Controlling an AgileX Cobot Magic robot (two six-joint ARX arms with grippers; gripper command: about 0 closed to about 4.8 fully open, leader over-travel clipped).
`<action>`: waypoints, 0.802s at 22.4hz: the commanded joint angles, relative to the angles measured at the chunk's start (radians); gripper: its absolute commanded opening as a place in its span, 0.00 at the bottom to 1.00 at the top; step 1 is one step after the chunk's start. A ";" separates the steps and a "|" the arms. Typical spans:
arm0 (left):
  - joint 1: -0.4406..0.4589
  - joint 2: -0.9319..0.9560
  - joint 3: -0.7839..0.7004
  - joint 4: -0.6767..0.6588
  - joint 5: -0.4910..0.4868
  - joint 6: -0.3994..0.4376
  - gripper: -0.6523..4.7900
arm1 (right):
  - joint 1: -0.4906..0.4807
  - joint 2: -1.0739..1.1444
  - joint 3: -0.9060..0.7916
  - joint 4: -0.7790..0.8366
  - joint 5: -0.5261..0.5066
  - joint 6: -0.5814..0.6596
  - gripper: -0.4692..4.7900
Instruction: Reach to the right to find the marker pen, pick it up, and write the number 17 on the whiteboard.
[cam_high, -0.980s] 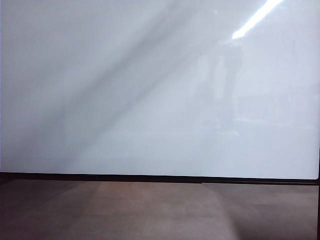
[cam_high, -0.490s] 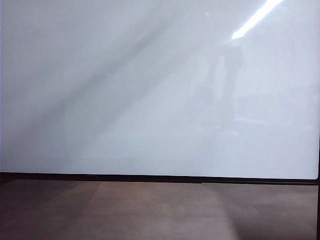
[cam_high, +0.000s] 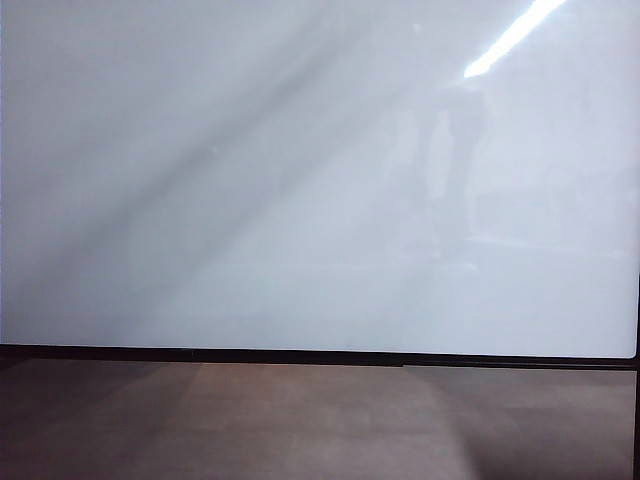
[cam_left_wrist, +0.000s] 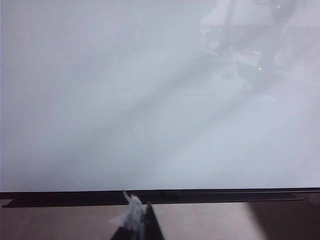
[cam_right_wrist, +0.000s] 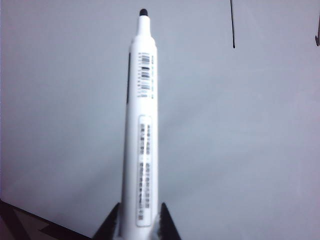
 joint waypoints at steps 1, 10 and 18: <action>0.000 0.000 0.001 0.012 0.000 0.001 0.11 | 0.001 -0.003 0.004 -0.013 -0.003 -0.003 0.08; 0.000 0.000 0.001 0.012 0.000 0.001 0.11 | 0.001 -0.003 0.004 -0.014 -0.005 -0.003 0.08; 0.000 0.000 0.001 0.012 0.000 0.001 0.11 | -0.005 -0.004 0.004 -0.045 0.030 -0.183 0.08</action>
